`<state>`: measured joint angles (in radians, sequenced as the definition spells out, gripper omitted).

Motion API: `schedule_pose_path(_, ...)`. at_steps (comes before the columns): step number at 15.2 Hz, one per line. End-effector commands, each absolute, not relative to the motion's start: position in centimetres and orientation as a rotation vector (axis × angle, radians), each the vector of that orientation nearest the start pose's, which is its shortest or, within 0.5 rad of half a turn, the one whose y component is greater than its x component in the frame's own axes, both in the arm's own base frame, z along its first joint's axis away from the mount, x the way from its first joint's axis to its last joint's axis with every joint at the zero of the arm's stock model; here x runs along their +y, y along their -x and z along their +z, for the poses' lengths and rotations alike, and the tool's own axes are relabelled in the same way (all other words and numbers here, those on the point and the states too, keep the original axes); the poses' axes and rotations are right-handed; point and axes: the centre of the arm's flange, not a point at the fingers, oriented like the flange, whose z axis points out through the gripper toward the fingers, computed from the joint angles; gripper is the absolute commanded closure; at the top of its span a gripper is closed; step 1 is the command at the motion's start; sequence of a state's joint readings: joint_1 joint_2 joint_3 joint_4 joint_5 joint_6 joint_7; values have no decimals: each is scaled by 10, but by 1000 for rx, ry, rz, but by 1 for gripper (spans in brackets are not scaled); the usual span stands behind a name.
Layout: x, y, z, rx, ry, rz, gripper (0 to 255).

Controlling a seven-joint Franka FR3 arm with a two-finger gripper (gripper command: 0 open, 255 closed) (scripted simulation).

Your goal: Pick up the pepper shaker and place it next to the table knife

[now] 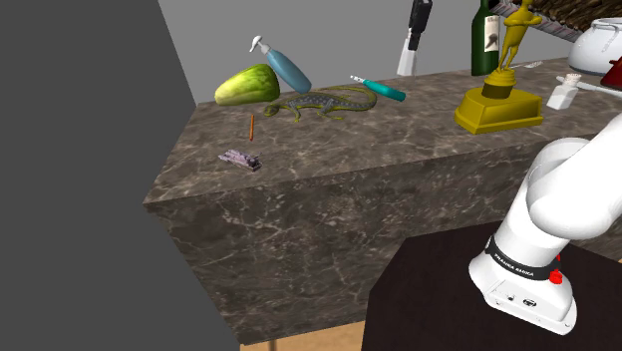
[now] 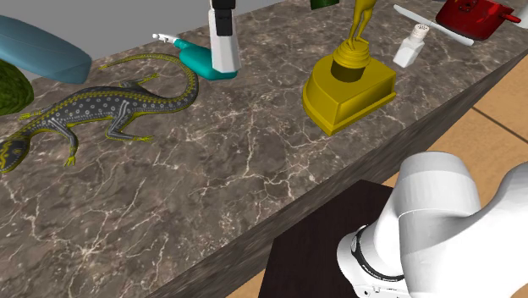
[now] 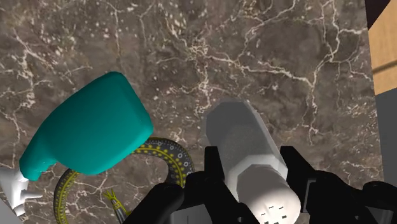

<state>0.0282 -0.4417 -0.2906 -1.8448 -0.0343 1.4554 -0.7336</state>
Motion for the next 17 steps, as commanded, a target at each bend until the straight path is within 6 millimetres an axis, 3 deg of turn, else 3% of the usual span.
schedule_pose_path(1, -142, -382, 698, -748, 2985, -112, 255)
schedule_pose_path(9, -142, -382, 736, -748, 2985, -112, 255)
schedule_pose_path(17, -232, -330, 719, -748, 2985, -112, 255)
